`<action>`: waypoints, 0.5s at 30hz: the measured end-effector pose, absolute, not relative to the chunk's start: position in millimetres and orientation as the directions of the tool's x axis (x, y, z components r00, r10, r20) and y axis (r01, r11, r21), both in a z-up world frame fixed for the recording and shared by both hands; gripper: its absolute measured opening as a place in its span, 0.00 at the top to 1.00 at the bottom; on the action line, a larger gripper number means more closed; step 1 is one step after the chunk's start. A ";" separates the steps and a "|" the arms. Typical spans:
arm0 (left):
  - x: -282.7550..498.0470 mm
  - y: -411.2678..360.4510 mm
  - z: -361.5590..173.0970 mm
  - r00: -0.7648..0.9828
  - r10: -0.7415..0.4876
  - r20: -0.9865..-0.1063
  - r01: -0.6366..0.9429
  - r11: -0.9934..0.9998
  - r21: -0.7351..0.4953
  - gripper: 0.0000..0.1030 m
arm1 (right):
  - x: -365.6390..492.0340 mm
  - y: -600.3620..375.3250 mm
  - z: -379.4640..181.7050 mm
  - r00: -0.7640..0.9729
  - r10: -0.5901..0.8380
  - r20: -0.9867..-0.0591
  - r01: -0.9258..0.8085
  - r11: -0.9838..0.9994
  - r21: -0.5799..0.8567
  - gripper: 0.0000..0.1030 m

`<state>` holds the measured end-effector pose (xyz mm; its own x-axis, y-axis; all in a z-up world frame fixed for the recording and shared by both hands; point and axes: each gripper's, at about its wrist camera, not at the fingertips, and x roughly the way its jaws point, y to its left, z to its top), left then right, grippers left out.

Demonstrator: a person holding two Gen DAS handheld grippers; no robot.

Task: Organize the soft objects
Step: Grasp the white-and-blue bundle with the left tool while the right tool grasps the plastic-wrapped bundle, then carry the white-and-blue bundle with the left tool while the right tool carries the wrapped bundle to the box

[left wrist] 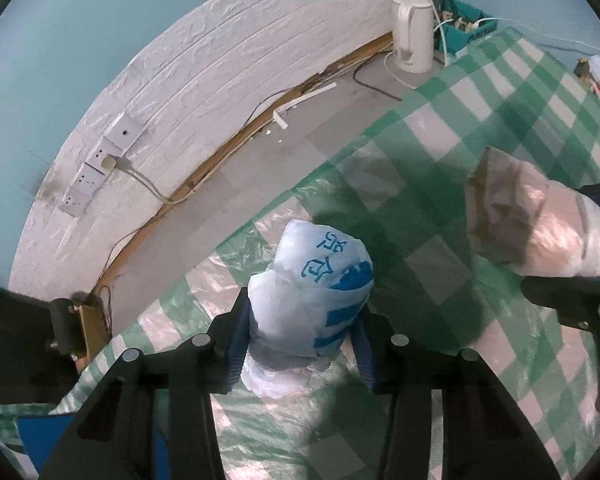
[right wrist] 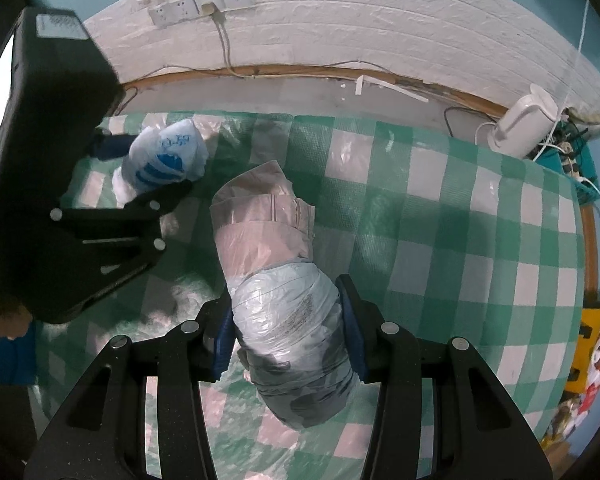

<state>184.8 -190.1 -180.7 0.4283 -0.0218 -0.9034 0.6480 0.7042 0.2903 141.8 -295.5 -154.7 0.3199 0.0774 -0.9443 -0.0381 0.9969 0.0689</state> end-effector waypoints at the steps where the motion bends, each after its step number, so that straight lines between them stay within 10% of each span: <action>1: 180.8 -189.7 -178.3 0.437 -0.028 -0.899 0.649 0.703 0.293 0.56 | 140.9 -295.7 -153.8 0.321 0.077 -0.944 -0.035 0.997 0.069 0.56; 15: 141.1 -171.0 -154.5 0.449 -0.019 -0.893 0.604 0.744 0.287 0.56 | 121.7 -288.5 -130.2 0.359 0.078 -0.930 -0.042 0.997 0.068 0.56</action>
<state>141.1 -171.0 -154.5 0.4487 -0.0191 -0.8935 0.6037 0.7436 0.2873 121.7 -288.5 -130.2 0.3586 0.0783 -0.9302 -0.0422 0.9968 0.0676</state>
